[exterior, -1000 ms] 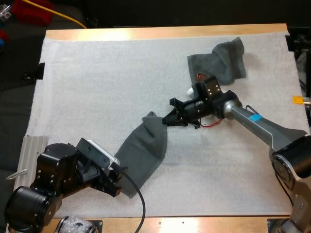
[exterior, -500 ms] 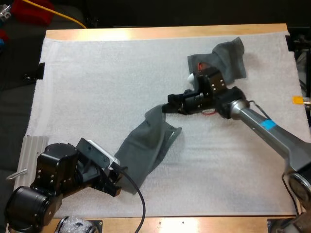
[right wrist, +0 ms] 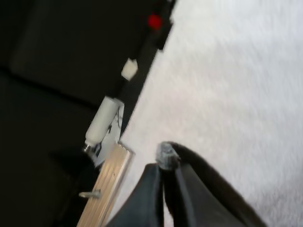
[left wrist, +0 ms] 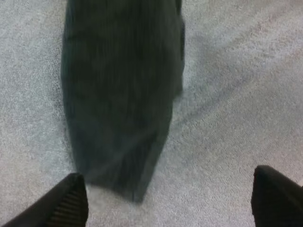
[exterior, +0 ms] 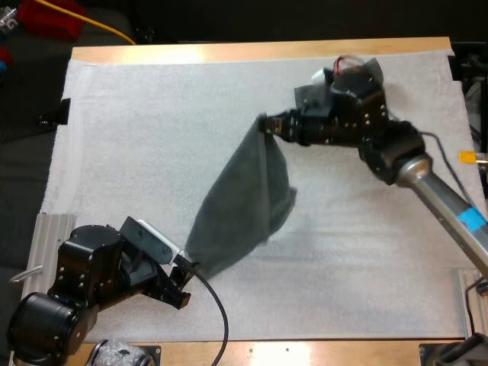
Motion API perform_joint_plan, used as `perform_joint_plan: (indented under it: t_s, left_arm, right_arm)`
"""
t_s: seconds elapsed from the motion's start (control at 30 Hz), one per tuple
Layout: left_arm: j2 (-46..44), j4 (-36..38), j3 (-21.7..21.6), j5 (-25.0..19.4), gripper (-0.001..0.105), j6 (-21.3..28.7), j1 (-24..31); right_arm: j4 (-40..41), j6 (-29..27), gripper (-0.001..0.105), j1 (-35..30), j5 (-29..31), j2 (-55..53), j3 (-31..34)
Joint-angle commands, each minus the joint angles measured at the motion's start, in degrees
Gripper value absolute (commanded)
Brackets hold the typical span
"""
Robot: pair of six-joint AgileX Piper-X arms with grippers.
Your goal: Pick towel from pile, fold and stack
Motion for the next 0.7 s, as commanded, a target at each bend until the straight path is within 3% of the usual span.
perform_joint_plan:
  t_s: [0.0,0.3,0.43,0.67]
  left_arm:
    - [-0.1,0.2,-0.6,-0.1,0.069,-0.4,-0.2]
    - [-0.1,0.2,-0.6,-0.1,0.069,-0.4,-0.2]
    - [-0.1,0.2,-0.6,-0.1,0.069,-0.4,-0.2]
    - [-0.1,0.2,-0.6,-0.1,0.069,-0.4,-0.2]
  right_arm:
    - [2.0,-3.0,0.000,0.9,1.6,-1.3,-2.4]
    - [16.5,-13.9,0.000,6.0,13.1,-2.1,-14.7]
    - [19.9,-16.7,0.000,8.1,15.1,-2.0,-17.9]
    - [25.0,-22.0,0.000,10.7,23.9,-2.0,-22.2]
